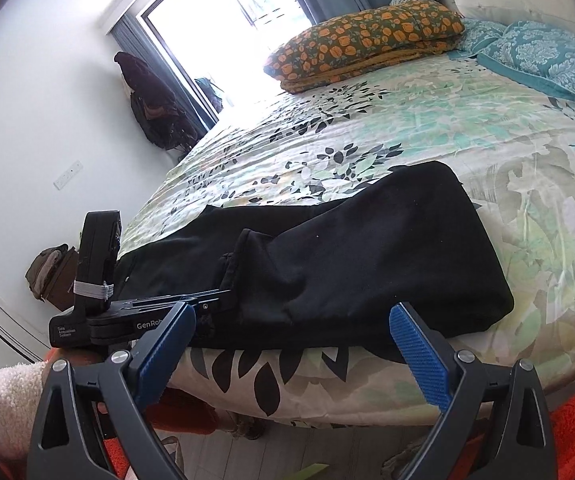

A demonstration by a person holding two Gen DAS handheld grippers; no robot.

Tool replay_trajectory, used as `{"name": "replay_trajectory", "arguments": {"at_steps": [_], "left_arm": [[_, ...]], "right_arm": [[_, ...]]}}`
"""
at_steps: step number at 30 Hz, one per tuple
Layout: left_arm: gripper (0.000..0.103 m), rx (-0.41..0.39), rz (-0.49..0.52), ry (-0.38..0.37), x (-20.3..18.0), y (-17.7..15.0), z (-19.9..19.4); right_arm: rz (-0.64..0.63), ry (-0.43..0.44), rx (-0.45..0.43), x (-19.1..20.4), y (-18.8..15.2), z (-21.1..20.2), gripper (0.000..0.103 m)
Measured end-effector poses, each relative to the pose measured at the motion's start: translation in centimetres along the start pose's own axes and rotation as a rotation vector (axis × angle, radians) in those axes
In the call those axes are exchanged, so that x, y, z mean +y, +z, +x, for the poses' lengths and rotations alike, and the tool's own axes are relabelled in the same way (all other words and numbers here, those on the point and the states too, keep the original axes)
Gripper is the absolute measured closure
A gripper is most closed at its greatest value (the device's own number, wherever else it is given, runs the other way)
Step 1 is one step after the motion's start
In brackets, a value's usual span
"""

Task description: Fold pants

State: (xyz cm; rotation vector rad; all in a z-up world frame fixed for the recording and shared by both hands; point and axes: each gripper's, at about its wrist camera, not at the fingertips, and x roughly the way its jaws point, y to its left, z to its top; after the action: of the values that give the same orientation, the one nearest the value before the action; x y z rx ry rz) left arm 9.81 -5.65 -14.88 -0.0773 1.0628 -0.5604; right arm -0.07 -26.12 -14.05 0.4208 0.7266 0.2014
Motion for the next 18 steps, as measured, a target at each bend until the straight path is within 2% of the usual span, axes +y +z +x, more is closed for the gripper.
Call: {"name": "replay_trajectory", "arguments": {"at_steps": [3,6,8,10,11,12,14,15,16,18], "left_arm": [[0.098,-0.033,0.041,-0.011,0.3,-0.1,-3.1],[0.098,0.016,0.069,0.037,1.4,-1.3,-2.7],[0.098,0.051,0.054,0.062,2.0,-2.1,-1.4],[0.095,0.061,0.034,0.065,2.4,-2.5,-1.0],[0.088,0.061,0.033,0.074,2.5,-2.5,-1.2],[0.083,0.053,0.027,0.086,2.6,-2.2,-1.6],[0.041,-0.010,-0.012,0.130,3.5,-1.8,-2.9],[0.035,-0.047,-0.039,0.135,4.2,-1.6,-3.6],[0.034,-0.056,-0.067,0.116,4.9,-1.4,-3.6],[0.034,0.002,-0.109,0.056,5.6,-0.9,-2.2]], "right_arm": [[-0.015,-0.062,-0.060,-0.7,0.5,-1.2,0.006],[-0.030,-0.189,-0.061,-1.6,1.3,-0.5,0.005],[-0.049,-0.262,0.010,-2.3,1.8,2.2,0.005],[-0.103,-0.315,0.144,-2.7,1.7,6.2,0.005],[-0.149,-0.333,0.216,-2.7,1.2,8.1,0.005],[-0.197,-0.358,0.242,-2.5,0.5,9.3,0.003],[-0.235,-0.357,0.204,-2.0,0.2,9.6,0.001],[-0.233,-0.352,0.208,-1.9,0.2,9.8,0.001],[-0.233,-0.354,0.209,-1.9,0.2,10.0,0.001],[-0.237,-0.354,0.200,-1.9,0.0,10.2,0.000]]}}
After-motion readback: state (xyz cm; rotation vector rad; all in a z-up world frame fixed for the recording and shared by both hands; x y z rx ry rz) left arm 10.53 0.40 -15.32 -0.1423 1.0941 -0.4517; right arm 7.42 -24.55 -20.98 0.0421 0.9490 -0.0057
